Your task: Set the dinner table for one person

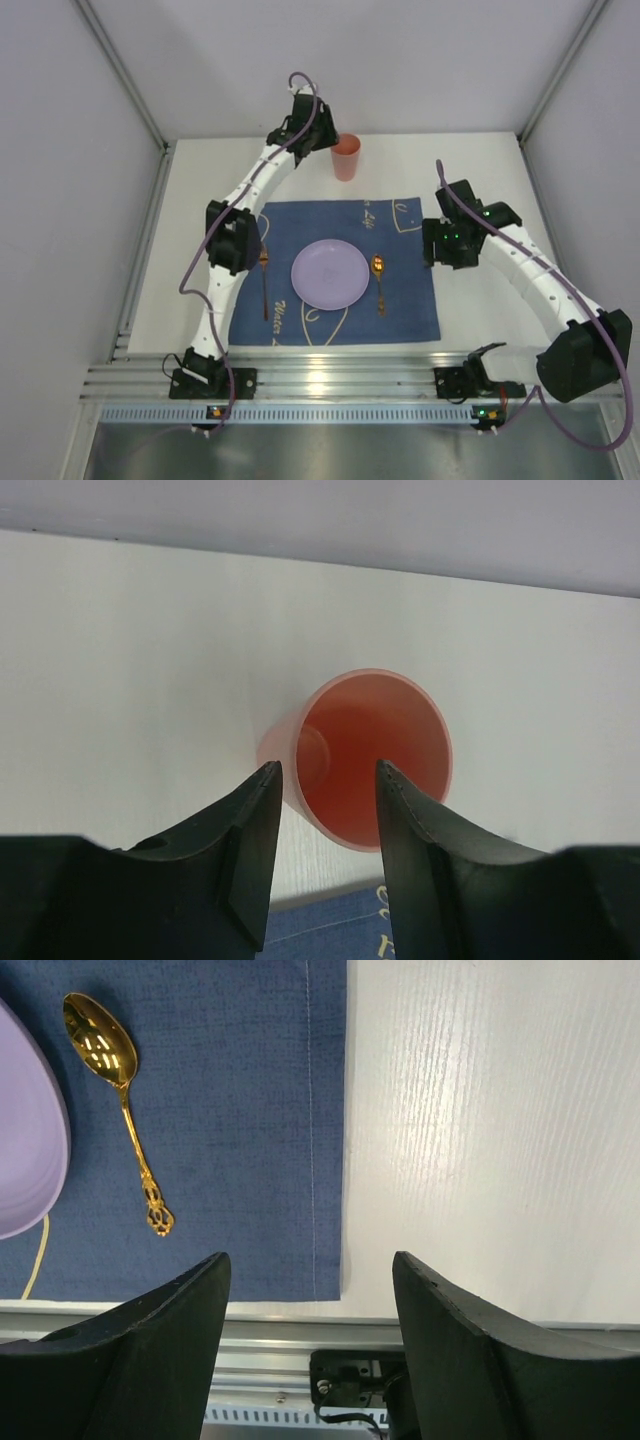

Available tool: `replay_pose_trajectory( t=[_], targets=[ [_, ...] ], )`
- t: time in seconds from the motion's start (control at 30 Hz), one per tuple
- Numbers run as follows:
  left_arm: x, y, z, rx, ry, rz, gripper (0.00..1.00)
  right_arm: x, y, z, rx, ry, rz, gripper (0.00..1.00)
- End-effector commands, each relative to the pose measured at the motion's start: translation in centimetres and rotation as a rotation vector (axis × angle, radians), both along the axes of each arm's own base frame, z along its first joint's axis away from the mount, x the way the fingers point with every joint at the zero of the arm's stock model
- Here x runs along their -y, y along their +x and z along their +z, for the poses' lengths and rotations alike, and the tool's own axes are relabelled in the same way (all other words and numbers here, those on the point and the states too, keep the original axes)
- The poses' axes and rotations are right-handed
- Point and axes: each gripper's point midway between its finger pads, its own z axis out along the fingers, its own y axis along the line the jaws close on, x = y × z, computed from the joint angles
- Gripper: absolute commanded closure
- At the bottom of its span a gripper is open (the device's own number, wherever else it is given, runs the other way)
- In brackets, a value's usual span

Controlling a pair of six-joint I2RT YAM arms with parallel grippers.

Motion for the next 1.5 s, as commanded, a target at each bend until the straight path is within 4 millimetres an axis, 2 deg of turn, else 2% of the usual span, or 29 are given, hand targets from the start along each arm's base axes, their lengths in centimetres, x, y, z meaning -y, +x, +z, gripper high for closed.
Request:
replay_pose_trajectory(
  t=[0.0,0.2,0.23,0.27,0.3,0.33,0.37,0.47,0.53,0.57,0.63,0.67,0.7,0.73,0.77,0.8,0.87,0.9,0.97,1.07,1.23,1.27,1.3,1.47],
  targets=[
    [0.2,0.9,-1.6,0.001,0.034,0.006,0.52,0.0,1.1,0.3,0.024,0.012,0.011,0.34],
    [0.2,1.4,-4.4,-0.037,0.044,0.029,0.54,0.8,1.2,-0.1,0.006,0.000,0.001,0.34],
    [0.1,1.5,-4.5,-0.038,0.047,0.033,0.59,0.9,1.3,-0.2,0.002,-0.002,-0.001,0.34],
    [0.1,1.4,-4.6,-0.040,0.050,0.030,0.72,1.1,1.3,-0.2,0.002,-0.002,-0.006,0.34],
    [0.1,1.5,-4.6,-0.036,0.051,0.028,0.81,1.2,1.3,-0.2,0.001,0.000,-0.007,0.35],
    [0.1,1.5,-4.4,-0.032,0.049,0.028,0.95,1.3,1.3,-0.2,-0.001,0.000,-0.010,0.35],
    [0.2,1.4,-3.7,-0.022,0.046,0.026,1.00,1.4,1.3,-0.3,-0.003,0.001,-0.012,0.35],
    [0.3,1.5,-1.7,0.019,0.038,0.015,1.00,1.3,1.7,0.1,0.008,0.005,-0.006,0.37],
    [0.3,1.3,-0.7,0.036,0.045,0.000,1.00,0.8,2.4,1.1,0.031,0.023,0.005,0.37],
    [0.3,1.0,0.6,0.053,0.041,-0.006,1.00,0.6,2.8,1.6,0.045,0.035,0.012,0.38],
    [0.6,0.3,1.5,0.060,0.058,-0.041,1.00,-0.7,4.3,4.1,0.110,0.091,0.042,0.38],
    [0.8,-0.3,2.8,0.073,0.059,-0.065,1.00,-1.5,4.8,5.2,0.133,0.132,0.062,0.37],
    [1.4,-1.0,3.2,0.081,0.082,-0.099,1.00,-2.9,6.1,7.6,0.190,0.192,0.093,0.37],
    [1.5,-1.8,3.3,0.063,0.102,-0.123,1.00,-3.5,6.7,8.8,0.214,0.221,0.104,0.36],
    [1.9,-2.7,4.3,0.076,0.121,-0.163,1.00,-4.0,7.2,10.0,0.238,0.246,0.115,0.36],
    [2.6,-3.7,4.7,0.075,0.137,-0.191,1.00,-5.1,8.5,12.2,0.279,0.285,0.134,0.36],
    [2.4,-5.9,5.2,0.055,0.175,-0.224,1.00,-6.6,10.0,14.9,0.321,0.343,0.155,0.36],
    [3.3,-7.2,5.4,0.047,0.170,-0.269,1.00,-7.1,10.4,15.4,0.326,0.362,0.162,0.36],
    [3.1,-9.5,6.4,0.043,0.179,-0.296,1.00,-8.3,11.3,16.5,0.338,0.399,0.174,0.36],
    [4.3,-12.8,7.7,0.050,0.191,-0.370,1.00,-9.7,11.5,16.8,0.329,0.446,0.196,0.36],
    [7.8,-19.4,7.6,0.020,0.299,-0.504,1.00,-11.3,10.3,15.8,0.298,0.495,0.210,0.38],
    [8.0,-20.1,7.1,0.016,0.330,-0.507,1.00,-11.3,9.9,15.2,0.292,0.500,0.209,0.38],
    [9.1,-21.6,6.9,0.017,0.343,-0.536,1.00,-11.5,9.6,14.9,0.285,0.504,0.211,0.38],
    [10.0,-25.0,5.2,-0.037,0.366,-0.563,1.00,-11.1,8.0,14.0,0.279,0.515,0.197,0.39]
  ],
)
